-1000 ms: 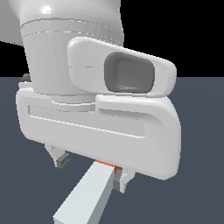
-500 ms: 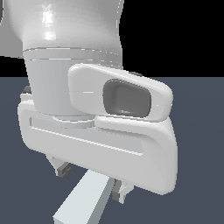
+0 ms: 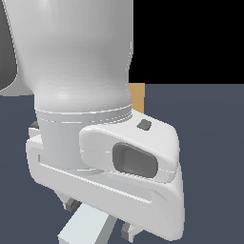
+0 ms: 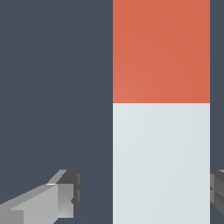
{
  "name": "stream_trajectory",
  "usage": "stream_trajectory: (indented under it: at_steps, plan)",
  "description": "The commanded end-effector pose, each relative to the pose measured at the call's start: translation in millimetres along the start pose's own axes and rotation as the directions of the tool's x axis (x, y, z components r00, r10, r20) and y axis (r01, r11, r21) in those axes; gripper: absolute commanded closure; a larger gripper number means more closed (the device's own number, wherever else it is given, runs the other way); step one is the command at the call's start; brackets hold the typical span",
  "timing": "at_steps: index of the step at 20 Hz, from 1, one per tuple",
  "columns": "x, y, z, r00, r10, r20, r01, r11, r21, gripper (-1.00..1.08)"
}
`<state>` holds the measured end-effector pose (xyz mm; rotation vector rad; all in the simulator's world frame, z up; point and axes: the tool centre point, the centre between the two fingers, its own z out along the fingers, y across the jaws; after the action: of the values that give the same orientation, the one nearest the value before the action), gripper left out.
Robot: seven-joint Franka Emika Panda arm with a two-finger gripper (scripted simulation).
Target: Insert the peg into the horizontal hole in a box.
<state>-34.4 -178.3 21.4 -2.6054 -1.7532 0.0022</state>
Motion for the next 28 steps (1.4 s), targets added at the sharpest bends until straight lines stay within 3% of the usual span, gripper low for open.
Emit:
stream_trajectory:
  at_steps: [1,16,22,28]
  plan:
    - [0,1,1,1.0,0.0,0.0,0.0,1.0,-0.002,1.08]
    - [11,-1,-3,1.0,-0.011,0.0,0.011,1.0,-0.002,1.08]
    - [53,-11,-18,0.999,-0.054,0.0,0.054,0.999,-0.002,1.08]
    - [128,-32,-44,0.991,-0.131,0.001,0.131,0.991,-0.002,1.08]
